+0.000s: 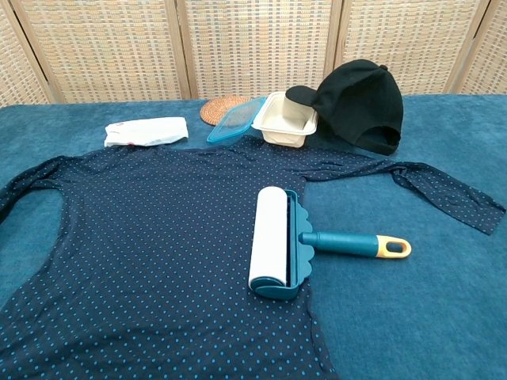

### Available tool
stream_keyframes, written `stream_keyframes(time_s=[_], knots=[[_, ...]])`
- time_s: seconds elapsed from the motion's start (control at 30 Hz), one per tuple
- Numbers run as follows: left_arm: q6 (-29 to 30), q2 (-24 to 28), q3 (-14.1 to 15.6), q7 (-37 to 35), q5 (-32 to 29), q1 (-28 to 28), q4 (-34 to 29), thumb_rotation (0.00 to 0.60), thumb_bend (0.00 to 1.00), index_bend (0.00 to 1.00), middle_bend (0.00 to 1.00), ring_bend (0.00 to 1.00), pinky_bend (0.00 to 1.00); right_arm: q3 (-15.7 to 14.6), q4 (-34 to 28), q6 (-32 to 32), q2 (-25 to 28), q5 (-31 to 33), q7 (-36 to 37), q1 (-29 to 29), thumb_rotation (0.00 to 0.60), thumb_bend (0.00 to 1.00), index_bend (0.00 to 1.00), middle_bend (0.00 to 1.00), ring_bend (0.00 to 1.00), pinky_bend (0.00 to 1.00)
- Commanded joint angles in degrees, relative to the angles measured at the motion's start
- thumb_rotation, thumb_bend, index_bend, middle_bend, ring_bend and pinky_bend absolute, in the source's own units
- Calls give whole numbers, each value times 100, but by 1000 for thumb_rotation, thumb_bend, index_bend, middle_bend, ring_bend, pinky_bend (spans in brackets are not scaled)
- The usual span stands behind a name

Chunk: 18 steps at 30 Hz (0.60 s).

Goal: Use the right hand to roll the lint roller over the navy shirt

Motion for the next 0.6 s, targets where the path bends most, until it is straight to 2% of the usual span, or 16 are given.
stream_keyframes(time_s=[0.03, 0.07, 0.13, 0.27, 0.3, 0.4, 0.53, 0.6], knots=[[-7, -48, 16, 99, 54, -18, -10, 600, 0, 0, 0, 0, 0, 217, -331, -833, 114, 240, -197, 551, 600, 0, 0, 470, 531, 366], [-4, -74, 19, 150, 67, -22, -13, 600, 0, 0, 0, 0, 0, 303, -473, -1178, 179, 431, -276, 756, 600, 0, 0, 544, 608, 518], [-11, -101, 16, 211, 62, -31, -16, 600, 0, 0, 0, 0, 0, 428, -650, -1590, 232, 742, -440, 1017, 600, 0, 0, 637, 699, 697], [-69, -153, -6, 322, -32, -57, -13, 600, 0, 0, 0, 0, 0, 654, -1072, -2516, 141, 1661, -1004, 1666, 600, 0, 0, 794, 871, 959], [-88, -163, -13, 343, -61, -65, -12, 600, 0, 0, 0, 0, 0, 684, -1148, -2662, 90, 1889, -1173, 1799, 600, 0, 0, 826, 908, 990], [-157, -190, -32, 405, -143, -96, -5, 600, 0, 0, 0, 0, 0, 741, -1271, -2889, -220, 2539, -1844, 2229, 600, 0, 0, 874, 960, 1000], [-226, -218, -46, 456, -223, -126, 5, 600, 0, 0, 0, 0, 0, 755, -1263, -2830, -627, 3186, -2483, 2590, 600, 0, 0, 909, 991, 1000], [-299, -238, -59, 482, -305, -153, 32, 600, 0, 0, 0, 0, 0, 763, -1273, -2781, -995, 3718, -2872, 2877, 600, 0, 0, 932, 1000, 1000]])
